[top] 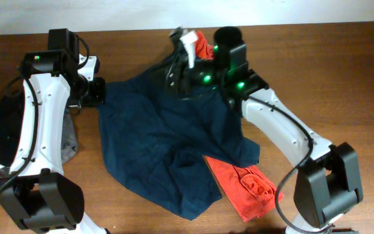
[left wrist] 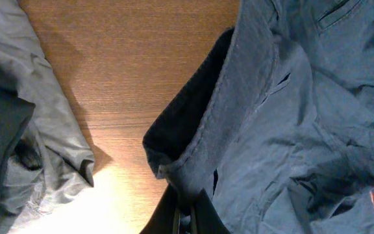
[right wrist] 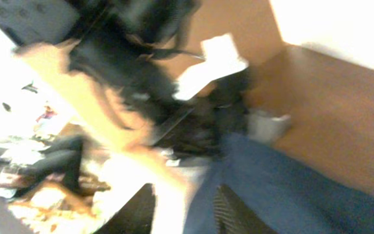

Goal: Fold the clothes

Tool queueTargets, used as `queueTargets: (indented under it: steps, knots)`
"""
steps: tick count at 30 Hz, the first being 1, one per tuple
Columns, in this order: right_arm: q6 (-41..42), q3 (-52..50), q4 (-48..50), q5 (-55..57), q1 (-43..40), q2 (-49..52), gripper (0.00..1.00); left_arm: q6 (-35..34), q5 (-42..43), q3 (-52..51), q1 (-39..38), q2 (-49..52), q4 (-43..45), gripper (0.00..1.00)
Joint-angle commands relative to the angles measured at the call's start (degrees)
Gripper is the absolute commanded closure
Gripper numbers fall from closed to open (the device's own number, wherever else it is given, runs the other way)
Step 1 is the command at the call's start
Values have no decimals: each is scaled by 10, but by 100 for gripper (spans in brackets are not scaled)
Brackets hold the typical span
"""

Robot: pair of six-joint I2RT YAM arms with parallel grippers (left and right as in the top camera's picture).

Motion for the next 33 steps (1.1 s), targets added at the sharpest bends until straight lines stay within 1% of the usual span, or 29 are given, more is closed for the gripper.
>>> queueTargets:
  steps: [1, 3, 4, 7, 10, 13, 15, 17, 20, 24, 26, 29, 33]
  knots:
    - [23, -4, -90, 7, -9, 2, 56, -6, -14, 3, 1, 1, -3, 99]
    - [-25, -4, -214, 59, -35, 2, 55, -6, -31, 3, 2, 0, -6, 100]
    - [-43, -4, -261, 66, -48, 2, 55, -7, -35, 3, 2, 0, -6, 99]
    - [-185, -4, -460, 64, -93, 1, 55, -20, -34, 3, 1, 0, -2, 99]
    - [-300, -4, -638, 131, -105, 0, 54, -19, -34, 3, 1, 0, 2, 100]
    - [-350, -4, -758, 225, -99, 0, 53, -19, -34, 3, 1, 0, 5, 100]
    - [-354, -6, -807, 291, -87, 0, 51, -19, -34, 3, 1, 0, 8, 100]
    - [-353, -12, -829, 330, -73, 0, 50, -19, -34, 3, 1, 0, 10, 99]
    - [-347, -30, -844, 360, -46, 0, 48, -19, -34, 3, 1, 0, 14, 100]
    - [-285, -63, -841, 426, -9, 0, 47, -19, -34, 3, 1, 0, 14, 99]
    - [-261, -85, -837, 437, 9, 0, 47, -19, -34, 3, 1, 0, 14, 100]
    - [-195, -129, -803, 459, 29, 0, 45, -19, -34, 3, 1, 0, 16, 99]
    - [-104, -196, -712, 493, 33, 0, 41, -19, -34, 3, 1, 0, 19, 100]
